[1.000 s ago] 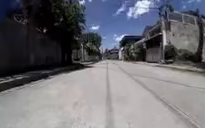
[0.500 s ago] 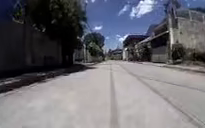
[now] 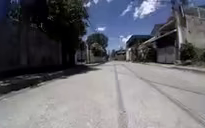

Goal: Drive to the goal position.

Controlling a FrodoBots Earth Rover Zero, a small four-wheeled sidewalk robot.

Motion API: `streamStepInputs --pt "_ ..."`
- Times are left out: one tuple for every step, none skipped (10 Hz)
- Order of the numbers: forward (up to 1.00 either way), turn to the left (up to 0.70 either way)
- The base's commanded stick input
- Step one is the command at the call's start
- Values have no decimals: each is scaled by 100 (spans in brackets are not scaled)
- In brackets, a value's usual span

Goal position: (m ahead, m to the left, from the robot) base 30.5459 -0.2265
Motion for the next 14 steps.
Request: streamStepInputs --pt "100 -40" --pt "100 -40" --pt "100 -10" --pt "100 6" --pt "100 8" --pt "100 9" --pt "100 11" --pt "100 11" --pt "100 2" --pt "100 5" --pt "100 5" --pt "100 2" --pt "100 4" --pt "100 7"
